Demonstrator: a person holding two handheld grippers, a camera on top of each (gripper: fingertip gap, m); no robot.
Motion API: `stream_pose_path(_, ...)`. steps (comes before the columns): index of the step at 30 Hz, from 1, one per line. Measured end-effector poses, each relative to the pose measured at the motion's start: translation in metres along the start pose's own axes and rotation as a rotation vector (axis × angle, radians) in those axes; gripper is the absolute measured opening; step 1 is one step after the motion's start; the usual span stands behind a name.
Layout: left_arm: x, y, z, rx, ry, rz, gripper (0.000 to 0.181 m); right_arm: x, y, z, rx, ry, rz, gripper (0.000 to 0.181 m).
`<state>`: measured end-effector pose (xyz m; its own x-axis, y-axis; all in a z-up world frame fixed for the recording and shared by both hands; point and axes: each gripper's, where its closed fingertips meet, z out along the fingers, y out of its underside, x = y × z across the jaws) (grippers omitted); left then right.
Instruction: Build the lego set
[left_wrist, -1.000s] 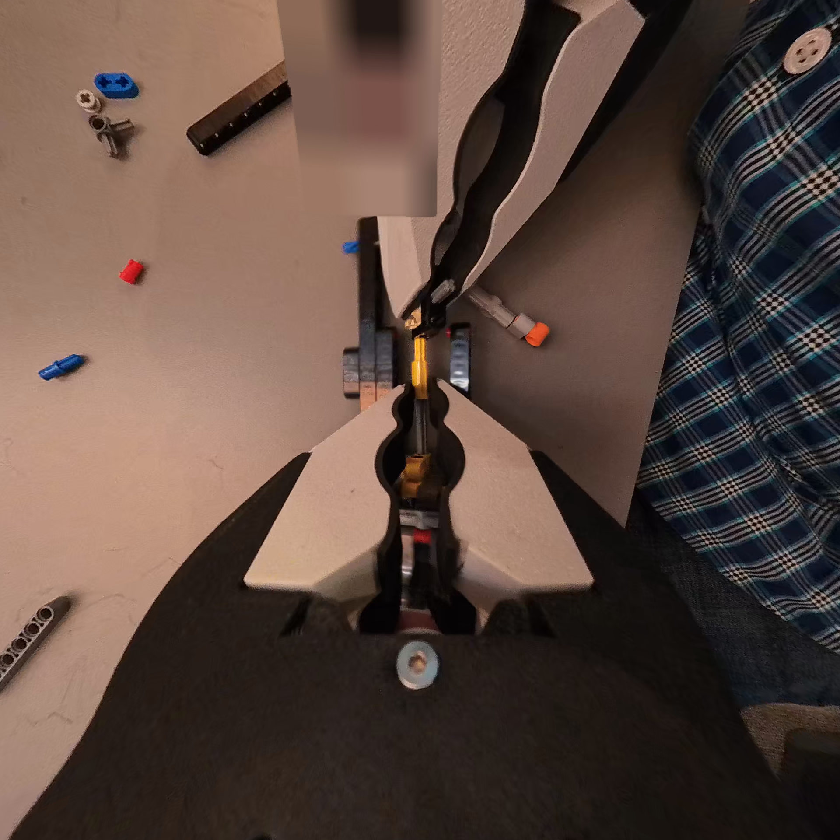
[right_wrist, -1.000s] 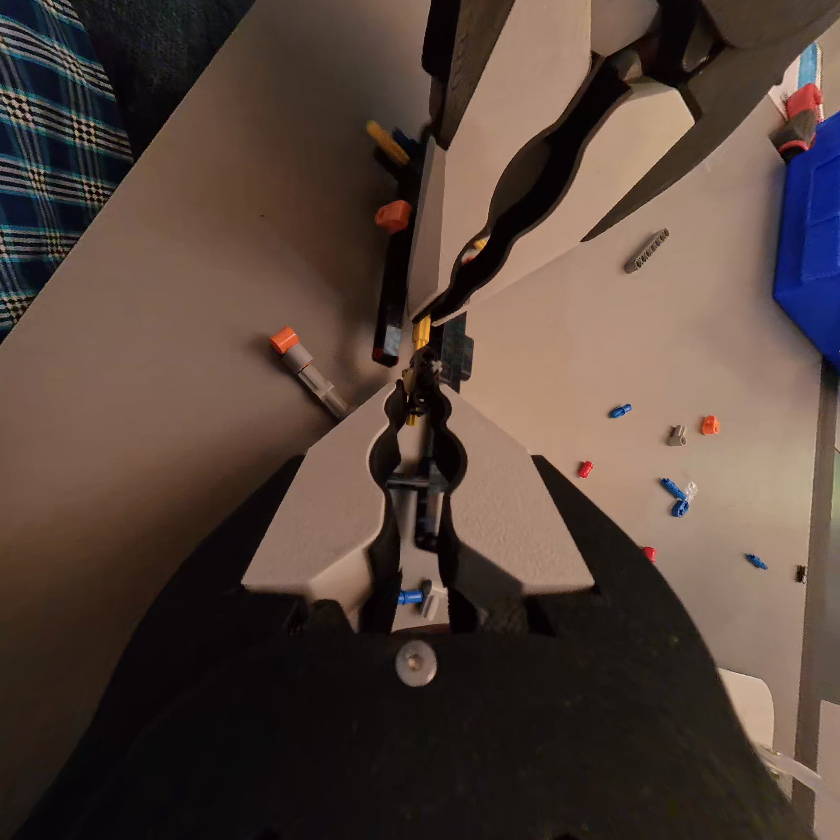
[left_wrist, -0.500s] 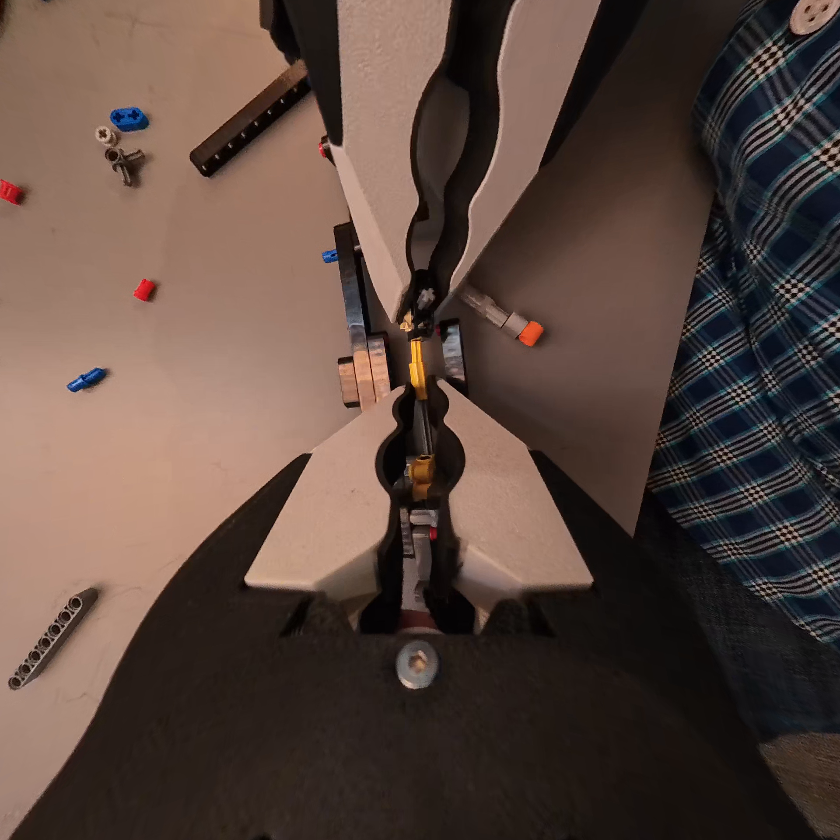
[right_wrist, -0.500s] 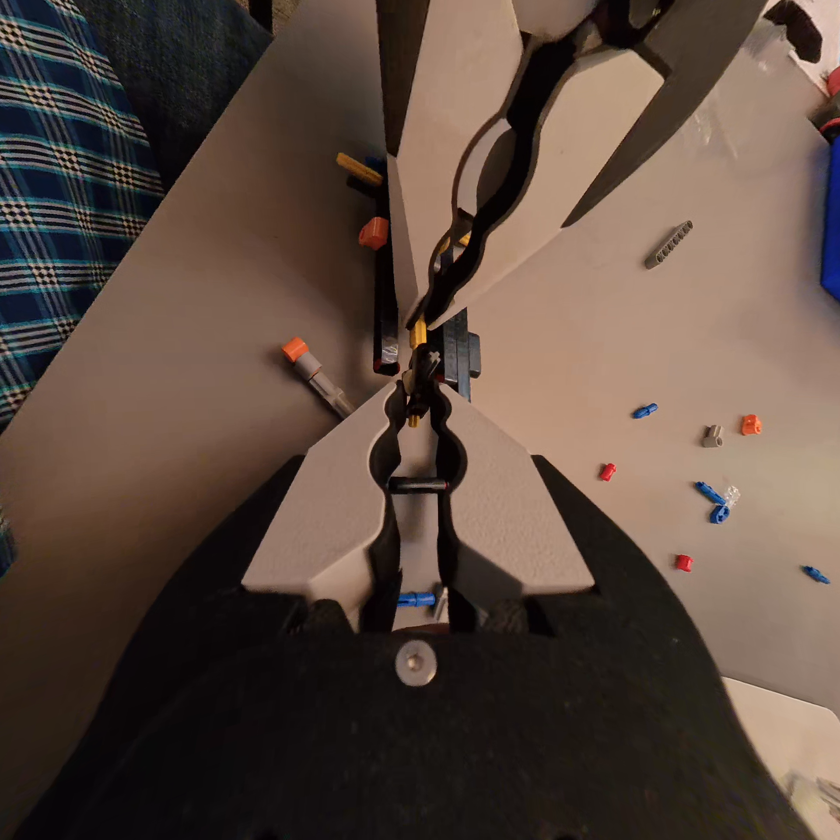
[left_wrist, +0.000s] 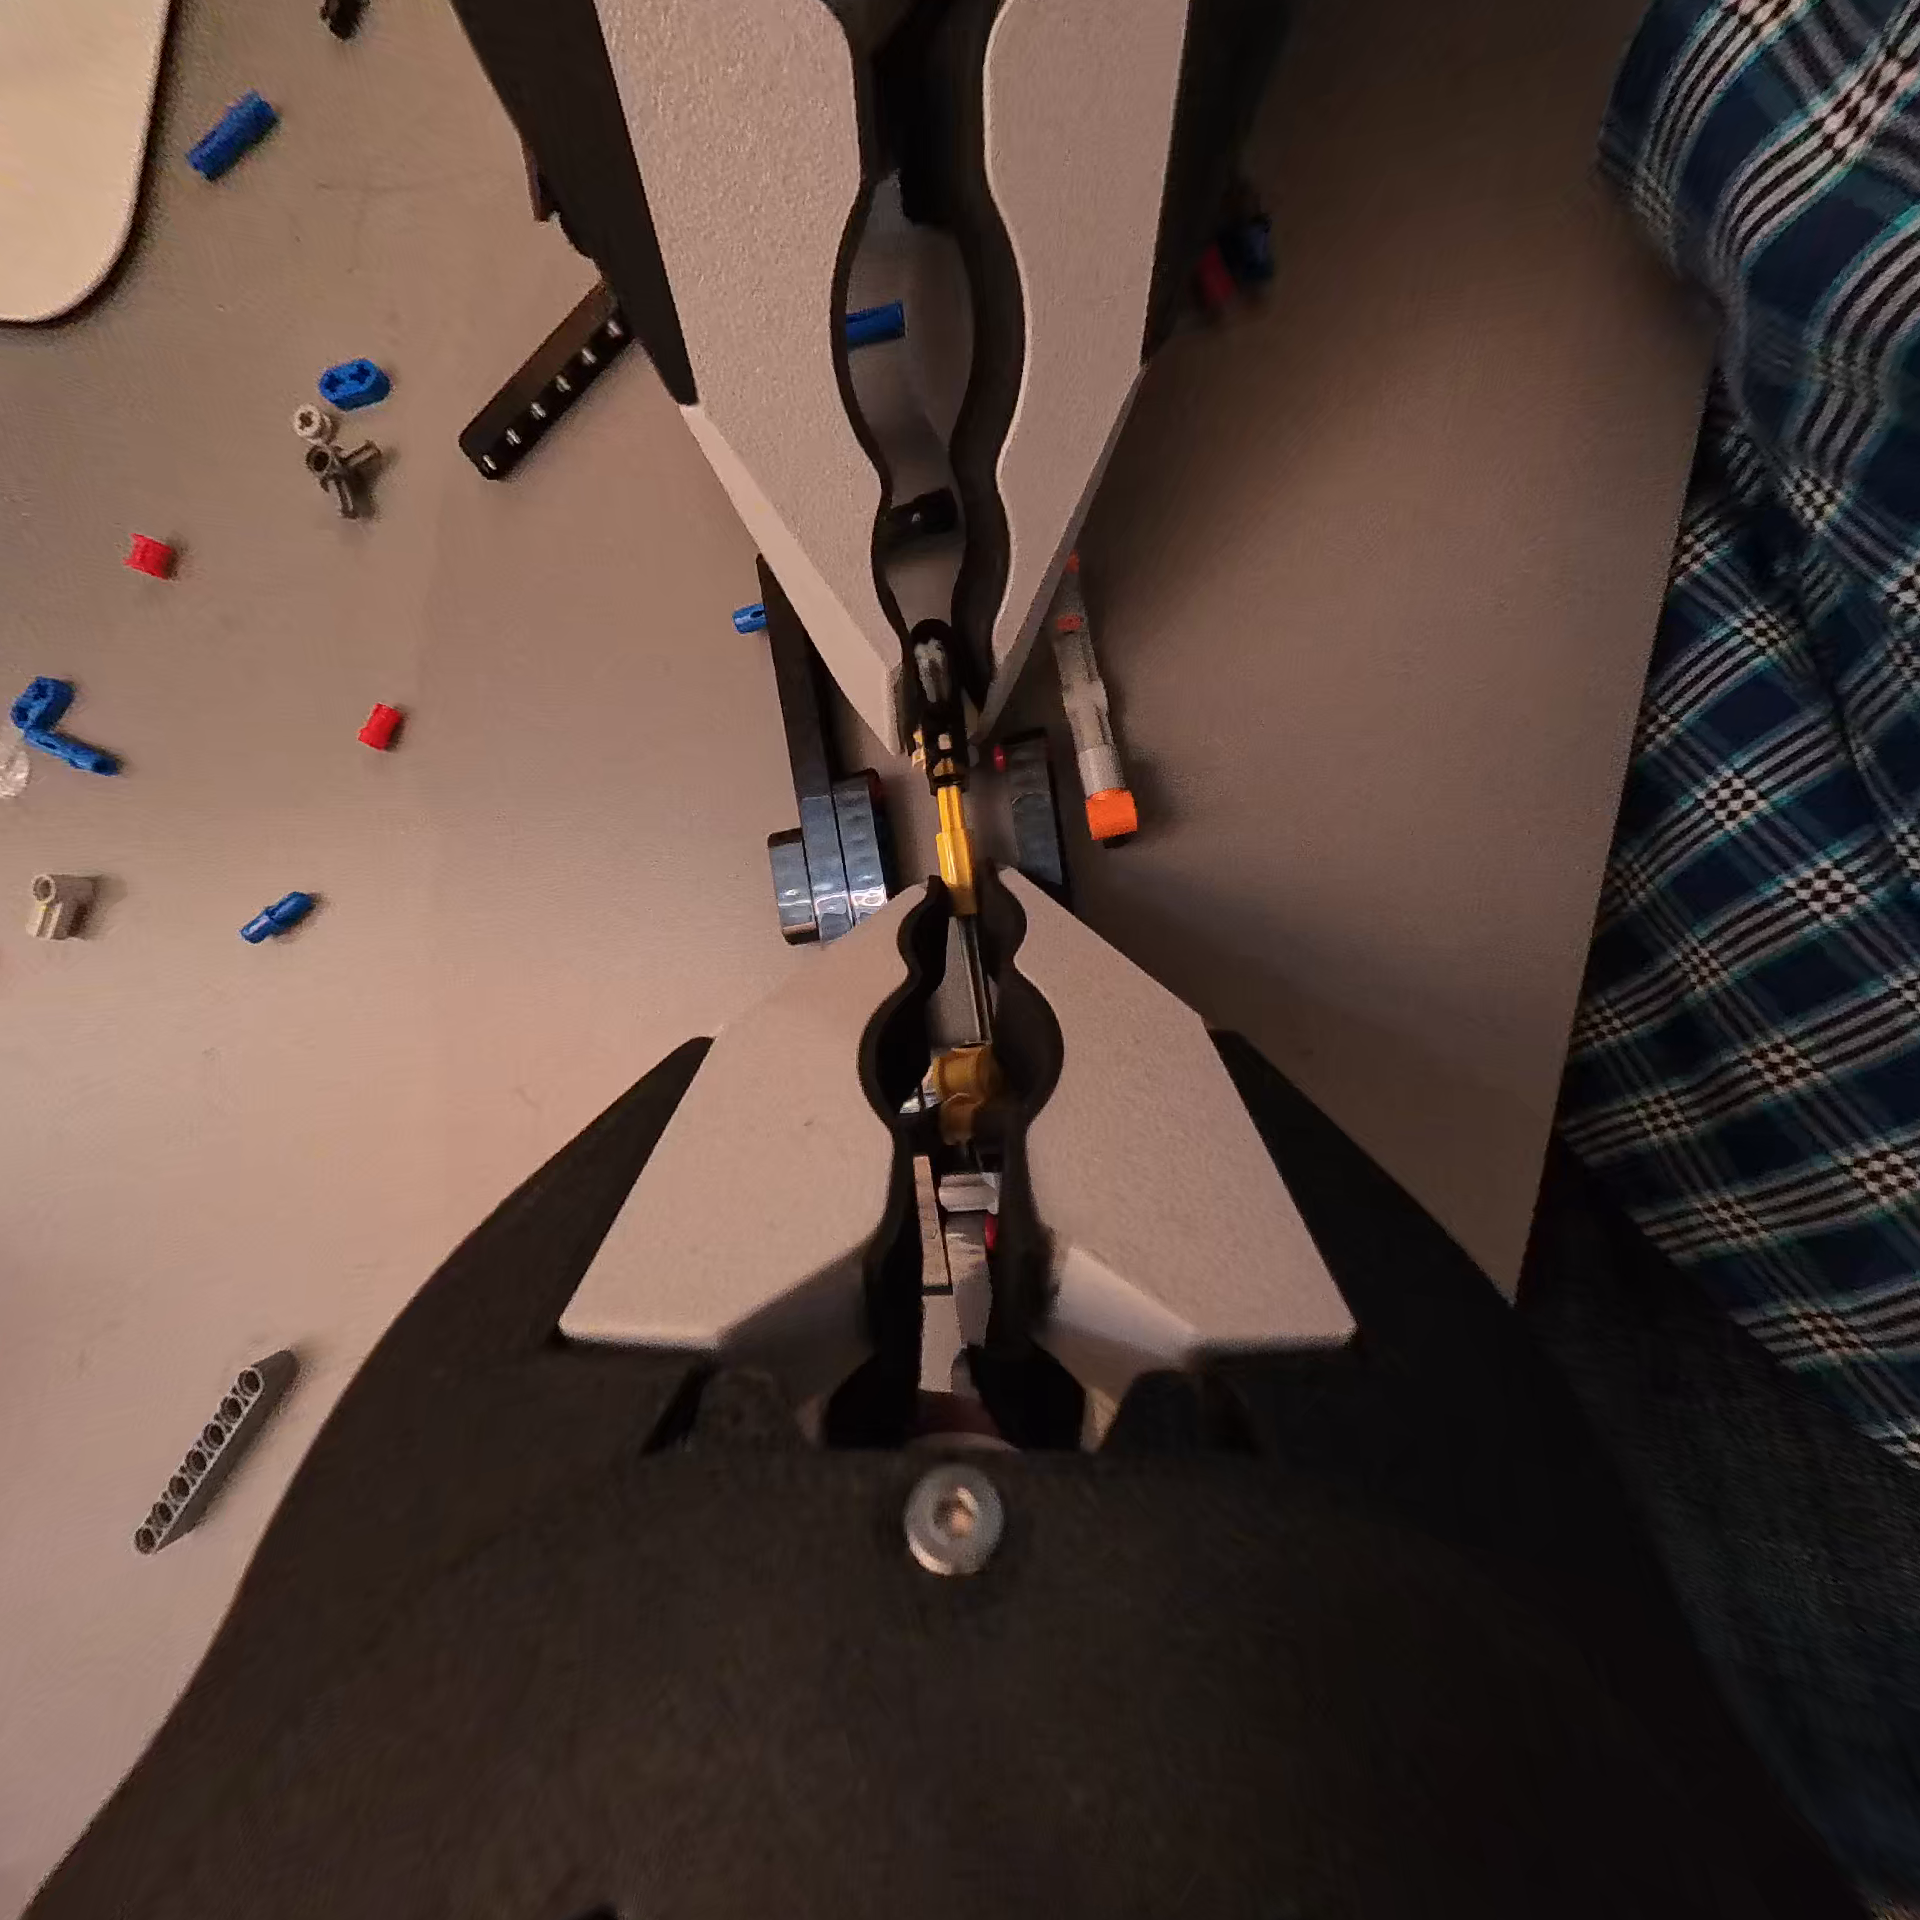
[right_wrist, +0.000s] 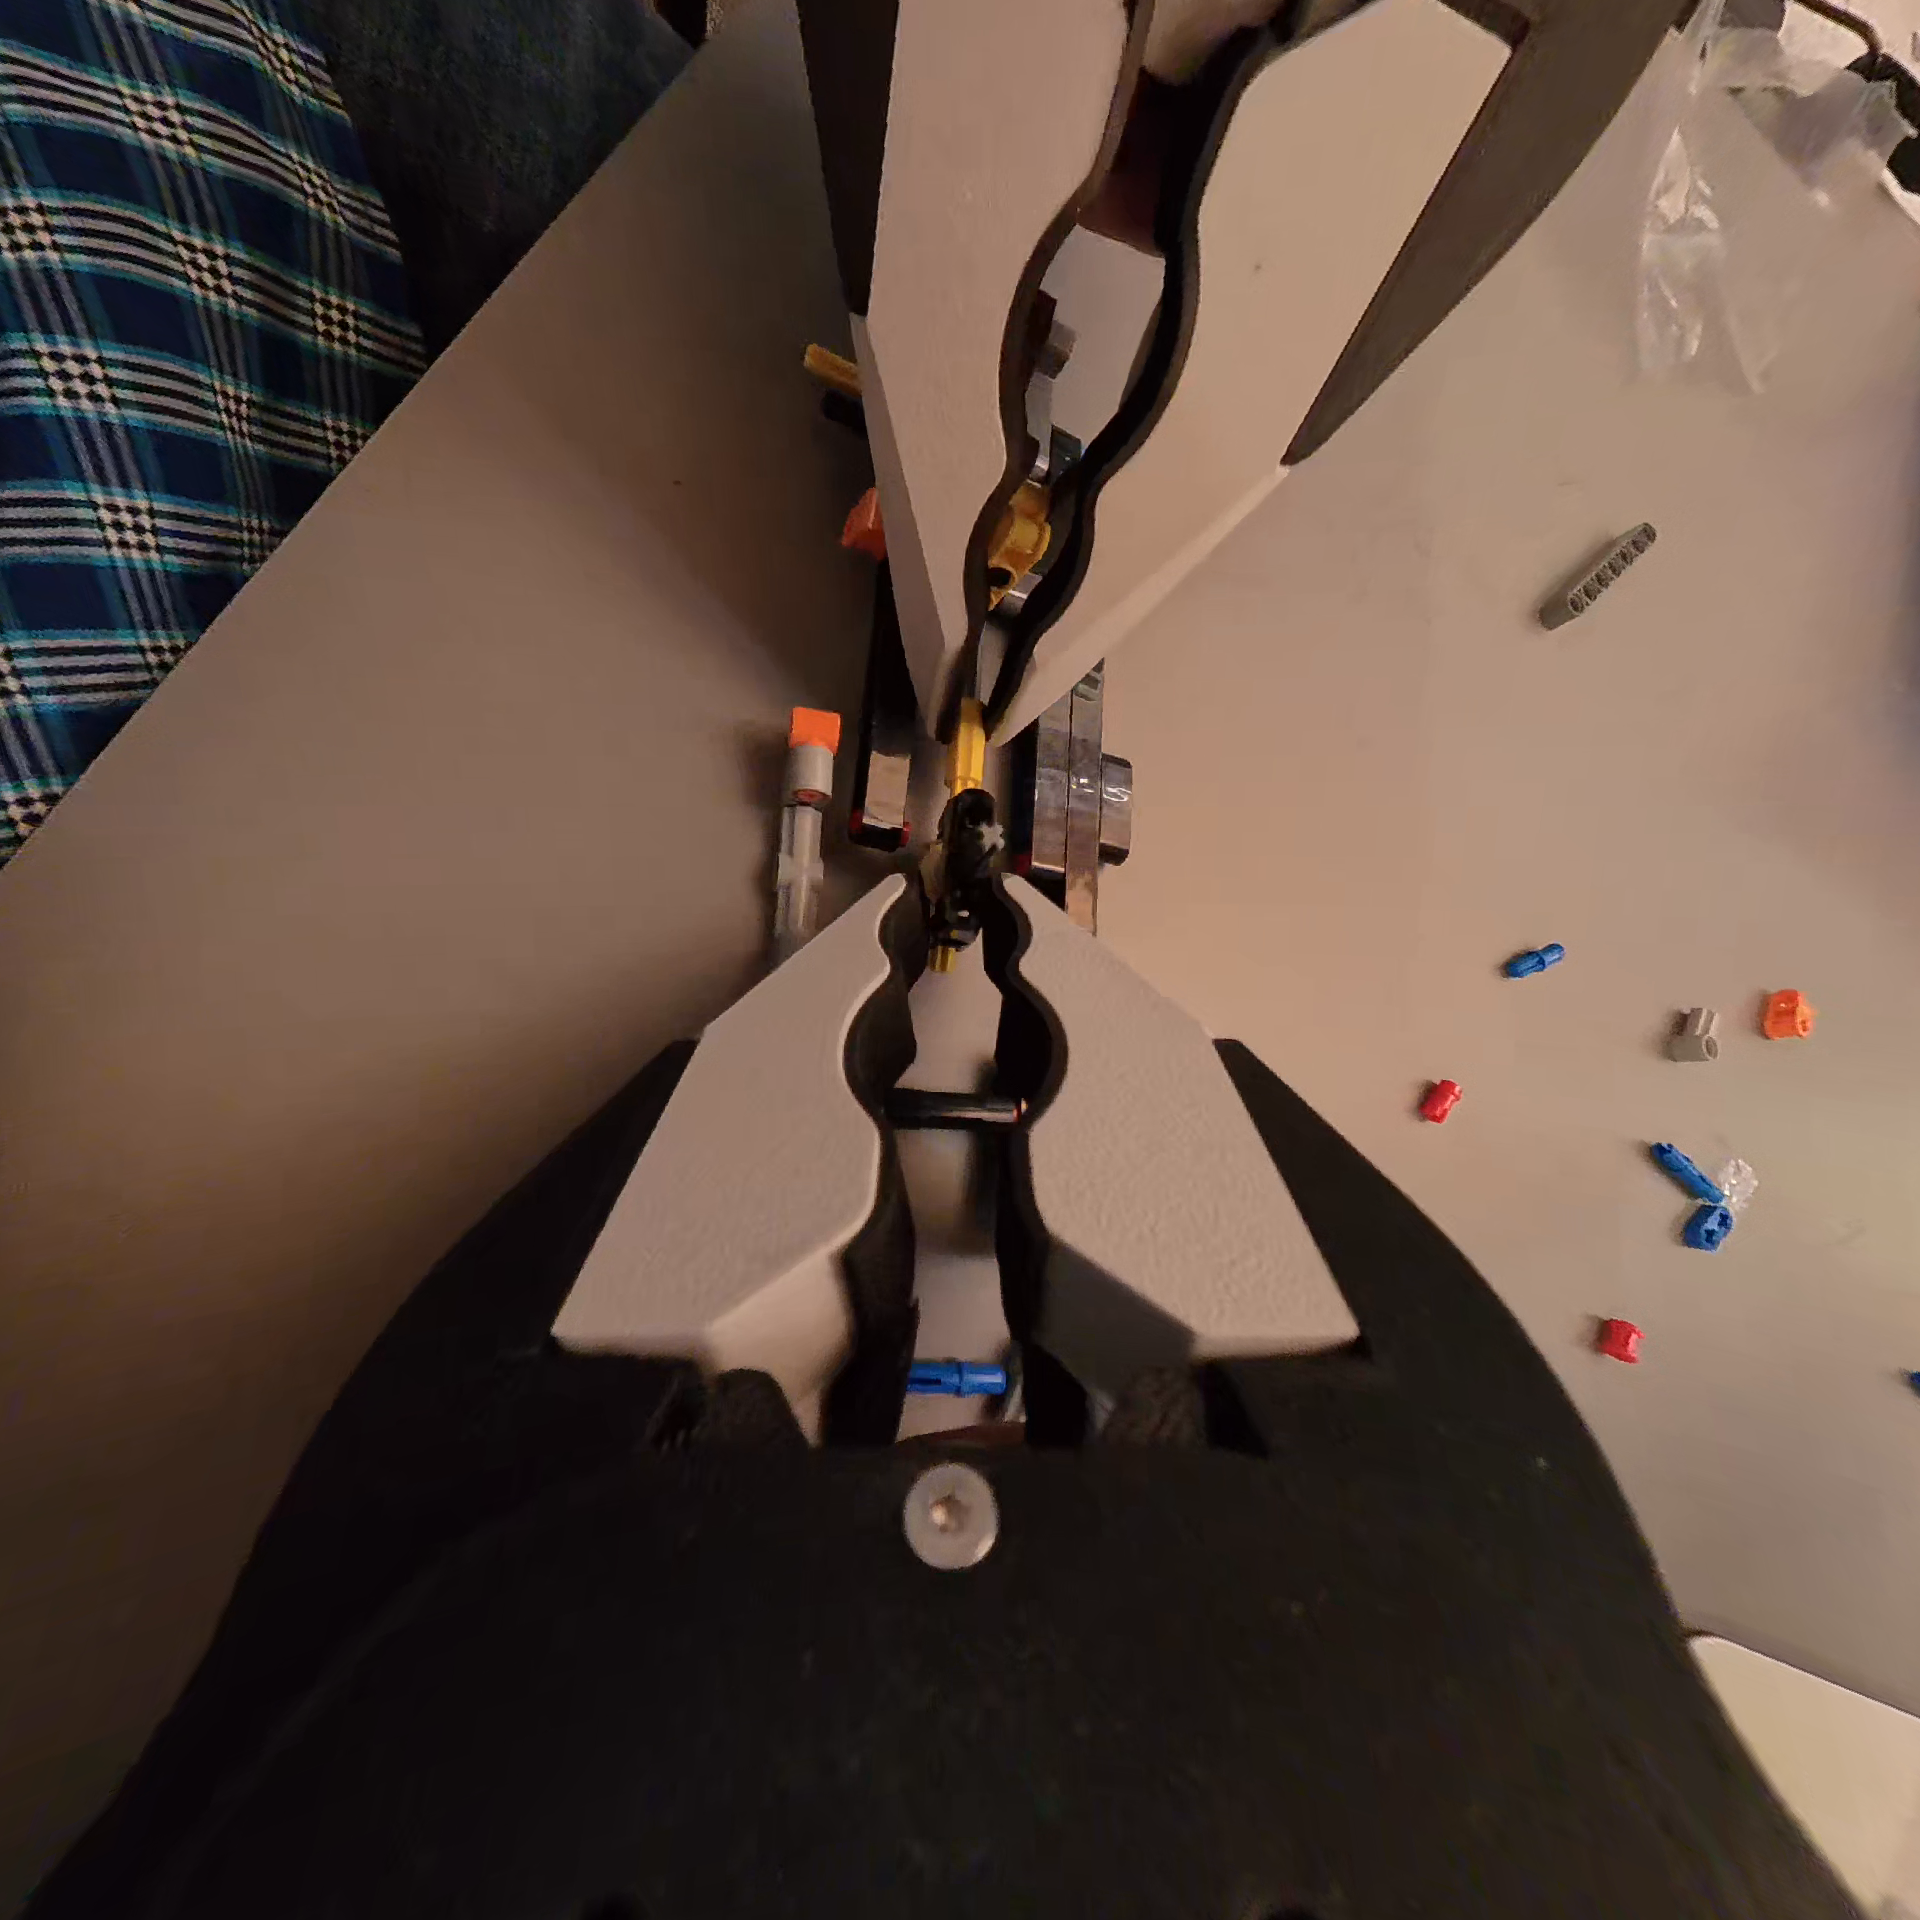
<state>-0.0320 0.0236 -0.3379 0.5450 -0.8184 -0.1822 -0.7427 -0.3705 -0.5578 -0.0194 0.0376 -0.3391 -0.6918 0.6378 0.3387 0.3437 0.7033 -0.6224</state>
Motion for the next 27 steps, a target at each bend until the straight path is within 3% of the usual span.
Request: stream_pose_path(27,-0.0004,0.0003,0.0024,-0.007,-0.045,0.055,0.002,-0.0012,-0.0009,0.0031,0.014,-0.054,0.029,0.008)
